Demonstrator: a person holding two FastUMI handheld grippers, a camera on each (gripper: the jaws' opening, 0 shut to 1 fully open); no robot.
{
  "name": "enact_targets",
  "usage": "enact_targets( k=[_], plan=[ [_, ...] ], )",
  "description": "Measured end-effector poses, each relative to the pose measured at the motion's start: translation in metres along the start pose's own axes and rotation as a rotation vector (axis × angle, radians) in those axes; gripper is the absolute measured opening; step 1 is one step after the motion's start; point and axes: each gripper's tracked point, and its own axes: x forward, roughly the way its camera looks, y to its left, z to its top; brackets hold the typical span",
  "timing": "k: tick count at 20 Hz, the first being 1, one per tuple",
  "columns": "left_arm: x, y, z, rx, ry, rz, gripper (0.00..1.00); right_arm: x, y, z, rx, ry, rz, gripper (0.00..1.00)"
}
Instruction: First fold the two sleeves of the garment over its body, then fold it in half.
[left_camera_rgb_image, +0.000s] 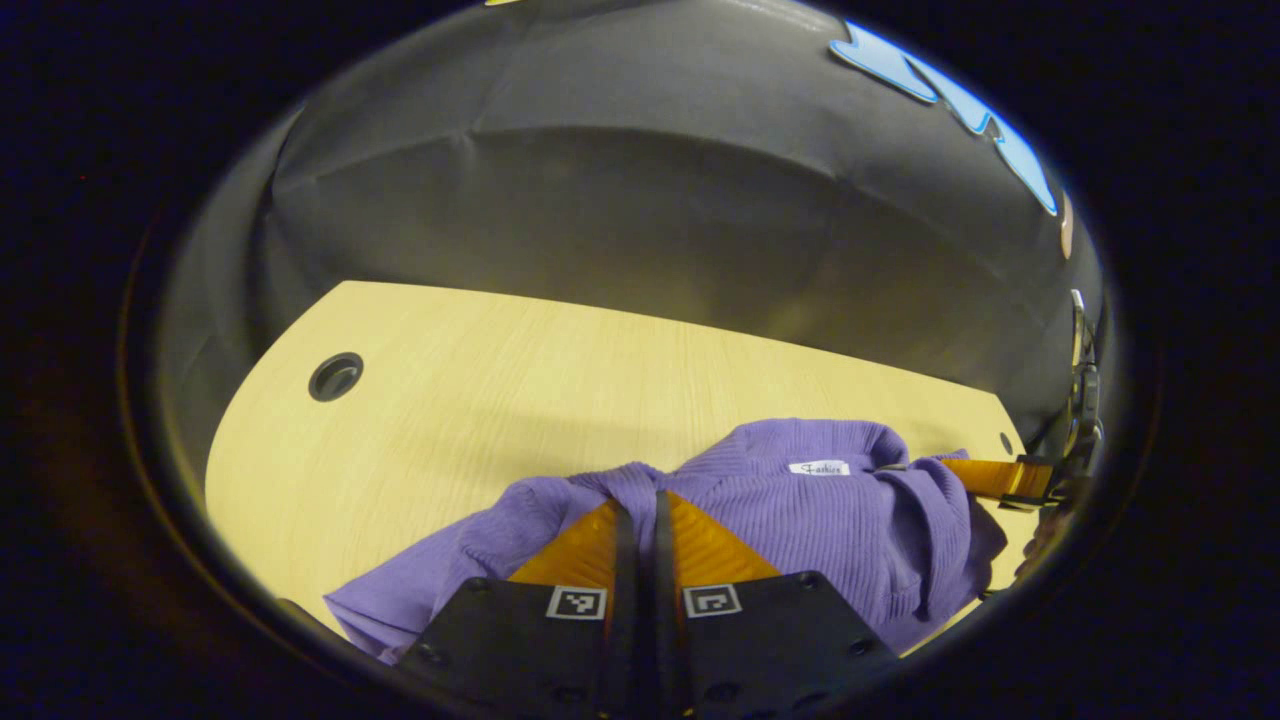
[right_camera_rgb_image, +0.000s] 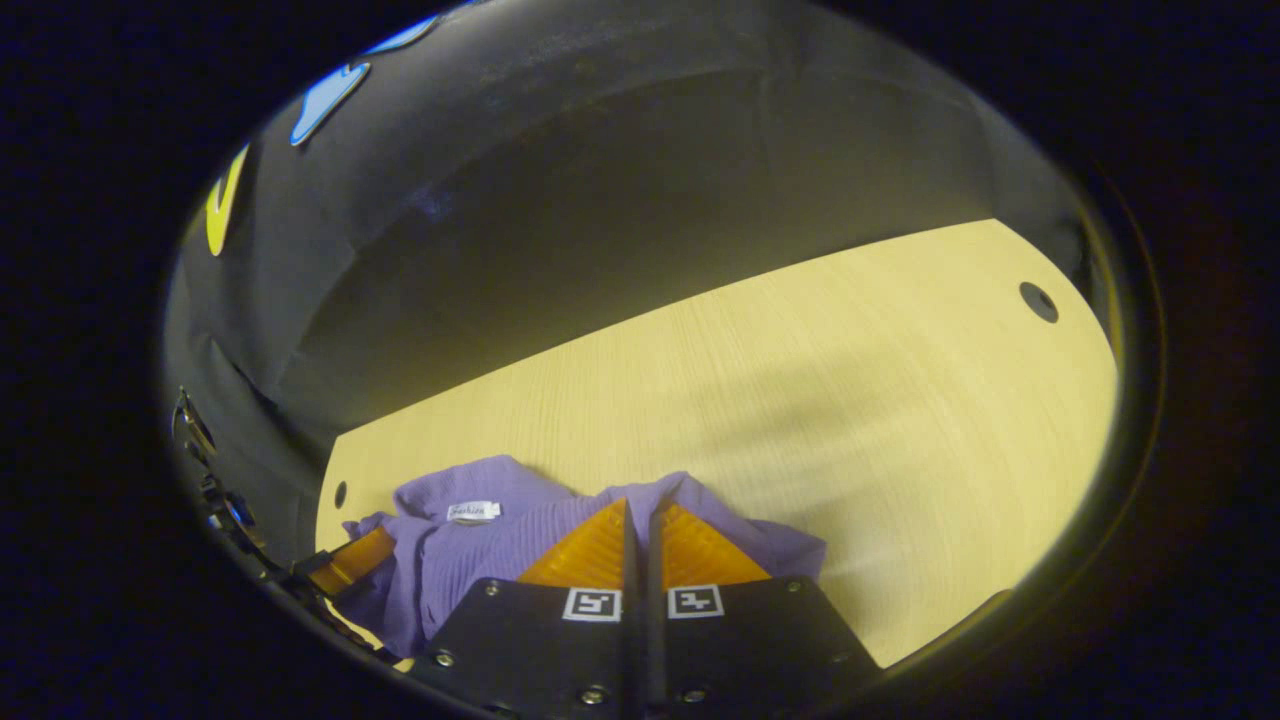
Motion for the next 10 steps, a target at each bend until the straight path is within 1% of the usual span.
enact_targets(
  k=[1, 2, 3, 5, 6, 7, 8, 9, 10],
  plan=[
    [-0.0022, -0.0017, -0.0004, -0.001, 0.0, -0.008, 0.16, 0.0003, -0.0005, -0.0005, 0.0, -0.003, -0.004, 0.03],
    [0.0004, -0.0017, -0.0009, 0.003, -0.006, -0.008, 0.24, 0.0008, -0.0003, -0.0035, 0.0, 0.012, -0.009, 0.05],
    [0.0004, -0.0022, -0.0012, 0.015, -0.007, -0.005, 0.27, -0.0009, 0.001, -0.0053, -0.001, 0.008, -0.011, 0.05],
    [-0.0011, -0.002, -0.0007, 0.046, -0.014, 0.003, 0.26, 0.0001, -0.0001, -0.0063, -0.007, 0.005, -0.024, 0.06],
    [-0.001, -0.0028, -0.0007, 0.06, -0.015, 0.009, 0.28, 0.0003, -0.0023, -0.0065, -0.012, 0.004, -0.04, 0.09],
    [-0.0006, -0.0026, -0.0006, 0.071, -0.013, 0.014, 0.28, 0.001, 0.0005, -0.0086, -0.01, 0.007, -0.027, 0.1],
    [-0.0011, -0.0032, 0.0, 0.085, -0.012, 0.02, 0.28, -0.0003, 0.0018, -0.0089, -0.011, 0.005, -0.028, 0.27],
    [-0.0024, -0.0026, 0.0008, 0.103, -0.008, 0.027, 0.28, -0.0004, 0.0022, -0.0078, -0.018, -0.002, -0.032, 0.31],
    [-0.0045, -0.0034, 0.0025, 0.12, -0.008, 0.03, 0.32, -0.0014, 0.0016, -0.0061, -0.023, -0.007, -0.037, 0.35]
  ],
)
